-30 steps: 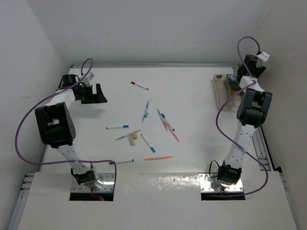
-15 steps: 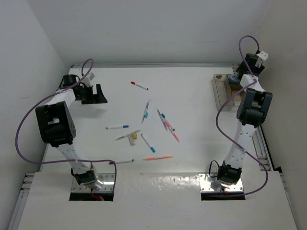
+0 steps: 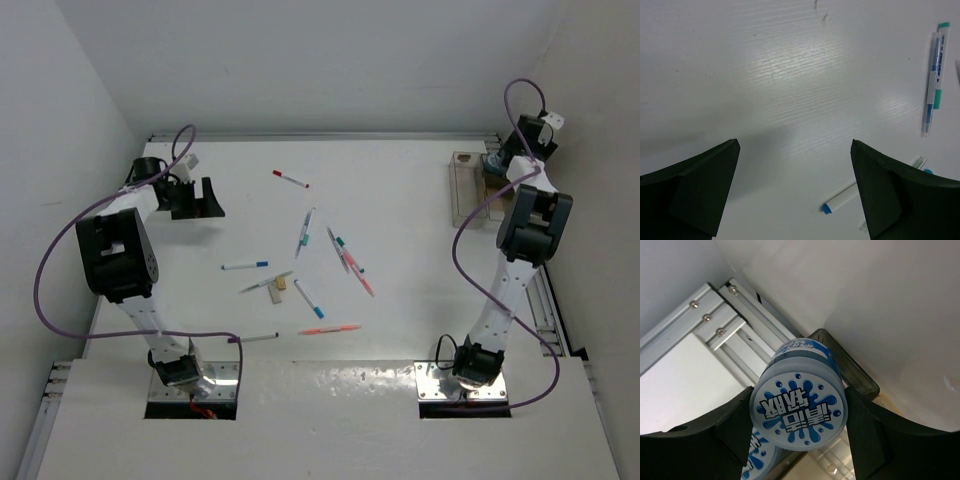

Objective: Sort the stationery into containers
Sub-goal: Place the stationery in the storage box.

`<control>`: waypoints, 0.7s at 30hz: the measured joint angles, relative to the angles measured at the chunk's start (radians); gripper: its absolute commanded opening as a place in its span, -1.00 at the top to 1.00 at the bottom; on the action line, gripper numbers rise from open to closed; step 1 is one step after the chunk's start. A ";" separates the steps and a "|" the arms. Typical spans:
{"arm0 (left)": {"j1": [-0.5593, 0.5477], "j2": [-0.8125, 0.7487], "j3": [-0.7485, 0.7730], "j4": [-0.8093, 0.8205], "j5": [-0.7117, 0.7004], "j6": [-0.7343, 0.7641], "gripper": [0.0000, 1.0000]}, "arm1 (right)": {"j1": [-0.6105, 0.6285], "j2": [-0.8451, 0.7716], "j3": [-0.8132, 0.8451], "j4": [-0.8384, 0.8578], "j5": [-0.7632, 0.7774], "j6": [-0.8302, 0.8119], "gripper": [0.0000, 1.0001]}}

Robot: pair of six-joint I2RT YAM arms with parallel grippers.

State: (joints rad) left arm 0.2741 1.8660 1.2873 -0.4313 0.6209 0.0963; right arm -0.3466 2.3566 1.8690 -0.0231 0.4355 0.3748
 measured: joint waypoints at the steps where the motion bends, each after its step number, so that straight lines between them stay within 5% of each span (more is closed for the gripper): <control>1: 0.000 0.001 0.000 0.000 0.000 0.000 -1.00 | -0.005 0.000 0.002 -0.011 -0.004 0.001 1.00; 21: -0.001 0.002 0.000 0.000 0.005 -0.002 -1.00 | -0.035 -0.002 0.043 -0.148 -0.094 0.075 0.98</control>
State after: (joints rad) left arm 0.2733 1.8675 1.2877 -0.4313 0.6254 0.0948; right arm -0.3817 2.3547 1.9125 -0.1711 0.3416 0.4500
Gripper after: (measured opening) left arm 1.000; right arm 0.646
